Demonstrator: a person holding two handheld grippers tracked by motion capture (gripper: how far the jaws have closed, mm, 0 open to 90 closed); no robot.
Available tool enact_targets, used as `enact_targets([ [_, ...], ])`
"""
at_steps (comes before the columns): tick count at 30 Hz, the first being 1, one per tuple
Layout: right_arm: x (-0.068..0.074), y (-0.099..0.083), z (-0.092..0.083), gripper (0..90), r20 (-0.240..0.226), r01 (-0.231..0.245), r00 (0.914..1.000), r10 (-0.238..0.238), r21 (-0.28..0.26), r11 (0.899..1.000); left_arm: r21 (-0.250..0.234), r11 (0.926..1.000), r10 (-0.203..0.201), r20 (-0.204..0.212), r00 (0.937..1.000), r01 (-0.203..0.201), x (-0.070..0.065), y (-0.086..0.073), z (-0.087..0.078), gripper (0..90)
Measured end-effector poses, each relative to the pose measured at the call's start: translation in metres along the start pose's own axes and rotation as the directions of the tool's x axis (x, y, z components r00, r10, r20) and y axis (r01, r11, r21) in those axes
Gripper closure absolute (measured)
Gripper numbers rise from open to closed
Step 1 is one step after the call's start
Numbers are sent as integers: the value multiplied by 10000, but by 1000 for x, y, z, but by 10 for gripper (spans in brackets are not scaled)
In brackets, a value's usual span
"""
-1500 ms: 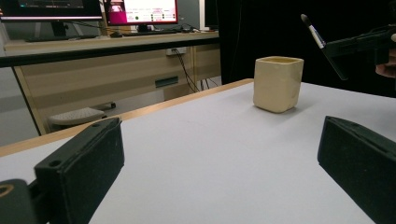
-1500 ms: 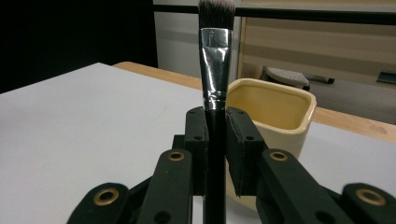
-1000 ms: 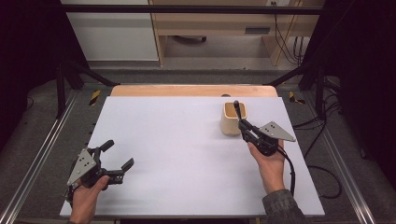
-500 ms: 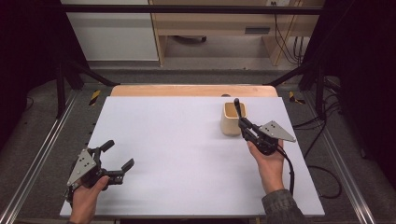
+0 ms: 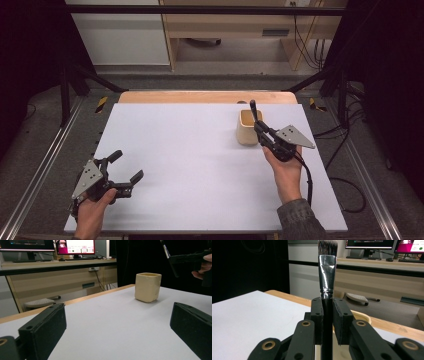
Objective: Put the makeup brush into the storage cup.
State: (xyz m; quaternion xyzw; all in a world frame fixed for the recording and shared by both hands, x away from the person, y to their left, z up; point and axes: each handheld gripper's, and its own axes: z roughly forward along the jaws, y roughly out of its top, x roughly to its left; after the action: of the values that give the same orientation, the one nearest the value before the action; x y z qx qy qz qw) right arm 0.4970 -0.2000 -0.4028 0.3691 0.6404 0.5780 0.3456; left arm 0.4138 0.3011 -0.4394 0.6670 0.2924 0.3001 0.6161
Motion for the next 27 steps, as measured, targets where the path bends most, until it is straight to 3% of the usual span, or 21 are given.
enact_targets([
  [13, -1, 4, 7, 793, 275, -4, 9996, 11, -228, 9997, -13, 10000, -47, -23, 10000, 47, 1, 0, -1, 1],
  [21, -5, 6, 8, 793, 415, 517, 9979, -503, -348, 9981, 17, 10000, -33, 5, 10000, 33, 0, -1, 0, 0],
  [27, -7, 9, 9, 793, 528, 622, 9968, -601, -401, 9973, 22, 10000, -34, 1, 10000, 34, 0, -1, 0, 0],
])
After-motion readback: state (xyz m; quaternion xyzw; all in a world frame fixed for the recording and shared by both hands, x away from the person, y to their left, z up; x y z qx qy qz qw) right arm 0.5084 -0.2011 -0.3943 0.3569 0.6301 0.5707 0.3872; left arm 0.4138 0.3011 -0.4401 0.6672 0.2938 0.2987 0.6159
